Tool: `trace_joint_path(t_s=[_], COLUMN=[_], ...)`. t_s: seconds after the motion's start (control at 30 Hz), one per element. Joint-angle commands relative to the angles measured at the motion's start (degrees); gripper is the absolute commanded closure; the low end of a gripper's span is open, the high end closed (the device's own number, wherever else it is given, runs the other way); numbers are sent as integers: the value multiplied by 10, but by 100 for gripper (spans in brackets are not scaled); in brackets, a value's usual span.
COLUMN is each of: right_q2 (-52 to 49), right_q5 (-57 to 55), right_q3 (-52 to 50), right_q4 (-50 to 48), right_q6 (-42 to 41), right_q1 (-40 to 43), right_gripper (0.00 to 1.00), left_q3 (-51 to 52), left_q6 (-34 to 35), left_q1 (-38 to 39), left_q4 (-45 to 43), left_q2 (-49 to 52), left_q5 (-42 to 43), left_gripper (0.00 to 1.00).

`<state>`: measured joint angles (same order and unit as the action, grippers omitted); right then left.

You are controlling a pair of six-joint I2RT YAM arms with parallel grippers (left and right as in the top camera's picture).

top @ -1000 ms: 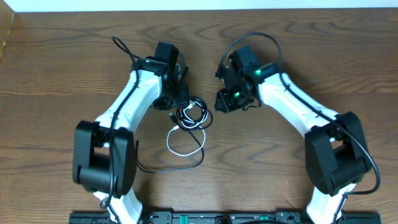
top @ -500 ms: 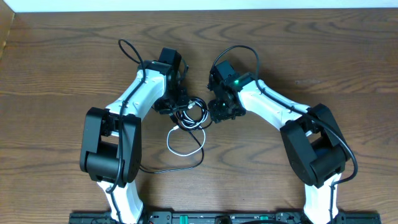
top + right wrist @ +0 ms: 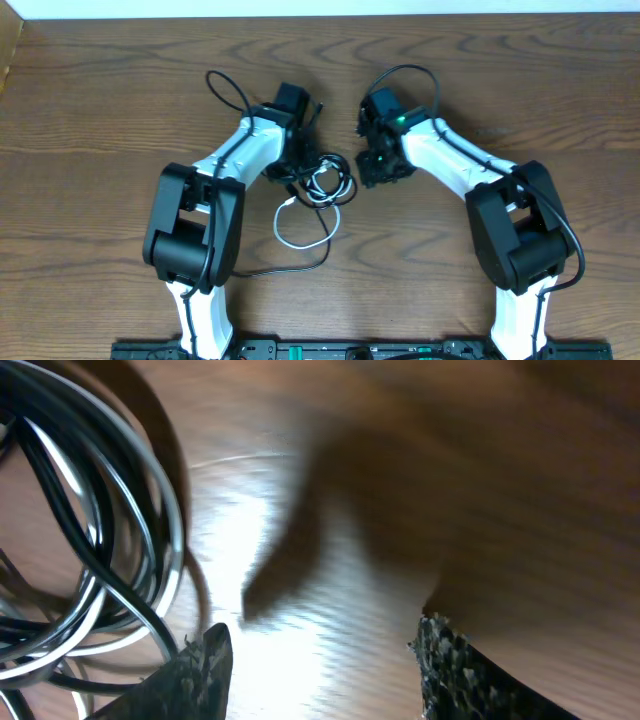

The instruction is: Untangle cables

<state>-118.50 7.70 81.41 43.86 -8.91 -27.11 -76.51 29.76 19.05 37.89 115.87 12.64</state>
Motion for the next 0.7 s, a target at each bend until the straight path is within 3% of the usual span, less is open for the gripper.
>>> trace_joint_path(t_s=[0.0, 0.07, 0.23, 0.47, 0.67], right_q2=[-2, -2, -2, -2, -2], right_q5=[45, 104, 97, 27, -61], right_q3=[4, 4, 4, 3, 4], right_q4=[8, 20, 44, 67, 69], right_q6=[58, 93, 98, 83, 47], right_q1=[17, 19, 19, 19, 19], right_gripper=[44, 44, 44, 41, 39], left_q3=[5, 5, 5, 0, -60], left_q6=[33, 58, 66, 57, 19], left_q1=[21, 33, 47, 50, 49], left_q4=[-18, -34, -46, -39, 47], left_q2=[18, 18, 18, 16, 12], left_q5=[32, 41, 41, 34, -9], left_gripper=[81, 81, 87, 87, 87])
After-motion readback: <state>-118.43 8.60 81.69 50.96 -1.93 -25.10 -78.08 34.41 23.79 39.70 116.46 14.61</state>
